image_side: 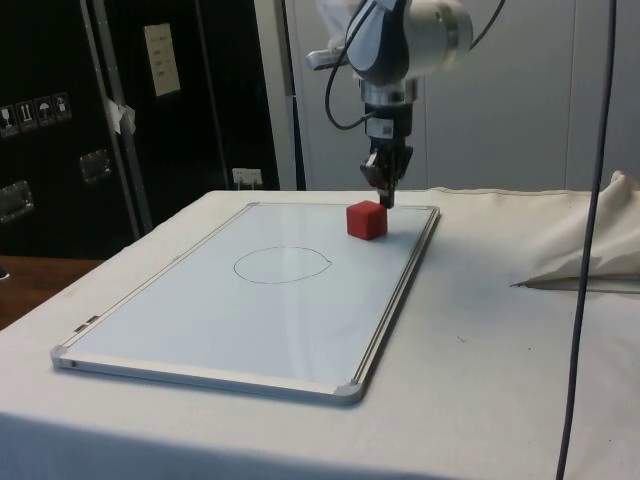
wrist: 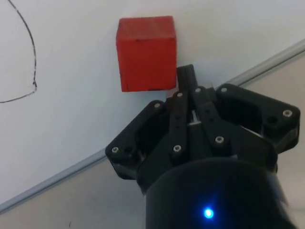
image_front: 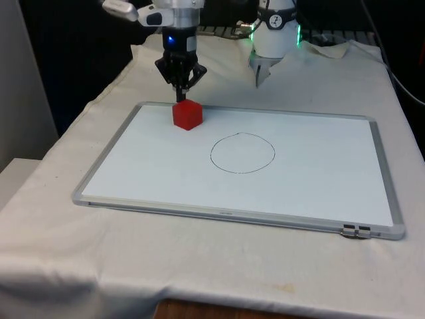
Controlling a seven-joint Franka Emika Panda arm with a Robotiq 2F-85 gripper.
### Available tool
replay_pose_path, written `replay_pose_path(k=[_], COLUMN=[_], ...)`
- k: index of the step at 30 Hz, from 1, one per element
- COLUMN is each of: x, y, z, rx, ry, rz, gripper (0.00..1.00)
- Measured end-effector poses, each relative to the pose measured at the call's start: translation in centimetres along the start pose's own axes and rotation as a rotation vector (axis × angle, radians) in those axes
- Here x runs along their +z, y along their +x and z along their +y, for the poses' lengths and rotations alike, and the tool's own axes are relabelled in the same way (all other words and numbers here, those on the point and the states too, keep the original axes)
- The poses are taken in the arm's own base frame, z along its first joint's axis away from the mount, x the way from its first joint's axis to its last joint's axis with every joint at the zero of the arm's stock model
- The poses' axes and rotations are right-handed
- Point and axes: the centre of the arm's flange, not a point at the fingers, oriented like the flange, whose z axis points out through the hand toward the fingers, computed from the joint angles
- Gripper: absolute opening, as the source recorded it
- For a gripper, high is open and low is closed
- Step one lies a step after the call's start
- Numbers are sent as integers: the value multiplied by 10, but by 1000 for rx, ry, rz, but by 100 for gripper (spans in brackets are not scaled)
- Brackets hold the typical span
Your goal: Push the cube into the marked area.
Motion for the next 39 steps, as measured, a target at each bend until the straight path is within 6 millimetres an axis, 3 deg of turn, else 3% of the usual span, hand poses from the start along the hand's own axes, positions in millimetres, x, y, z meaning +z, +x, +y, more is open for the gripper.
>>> replay_pose_path(k=[10,20,39], x=[2,18,20], y=[-6,9,12], z=[-18,-39,-37], rx=[24,49,59], ry=[12,-22,-31], rz=[3,19,25], gripper=[0,0,0])
